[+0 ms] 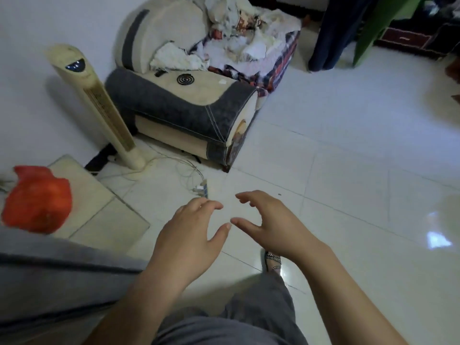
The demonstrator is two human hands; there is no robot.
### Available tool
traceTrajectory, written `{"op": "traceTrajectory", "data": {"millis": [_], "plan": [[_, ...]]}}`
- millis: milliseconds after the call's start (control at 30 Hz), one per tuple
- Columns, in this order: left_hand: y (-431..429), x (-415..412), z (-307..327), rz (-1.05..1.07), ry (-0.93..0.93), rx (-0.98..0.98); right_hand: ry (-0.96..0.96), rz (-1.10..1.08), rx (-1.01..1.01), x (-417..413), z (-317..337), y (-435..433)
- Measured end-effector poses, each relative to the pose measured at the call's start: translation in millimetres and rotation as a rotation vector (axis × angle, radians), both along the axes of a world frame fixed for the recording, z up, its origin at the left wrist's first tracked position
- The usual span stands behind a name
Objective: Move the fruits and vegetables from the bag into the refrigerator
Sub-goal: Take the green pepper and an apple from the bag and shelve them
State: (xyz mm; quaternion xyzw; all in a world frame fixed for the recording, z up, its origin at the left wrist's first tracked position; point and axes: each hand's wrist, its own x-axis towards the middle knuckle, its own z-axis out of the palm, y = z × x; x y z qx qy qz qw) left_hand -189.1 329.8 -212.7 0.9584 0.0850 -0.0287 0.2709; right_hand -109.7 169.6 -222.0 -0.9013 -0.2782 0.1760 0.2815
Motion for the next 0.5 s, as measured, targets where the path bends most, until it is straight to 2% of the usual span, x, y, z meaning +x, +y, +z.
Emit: {"op": "traceTrajectory", "data": {"millis": [233,400,500], "plan": [[-0.5,90.9,-5.8,0.395,0.016,0.011,-0.027,0.364,0.006,134.8,5.9,10.8],[-8.8,162.4,0.4,0.504,-0.032,0.015,-0.096,0.472,0.041,217.8,13.9,12.6],[-4.3,181.7,0.8,0.573,-0.028,-0.006,-0.060,0.538,0.045,244.9,10.9,17.9]]}}
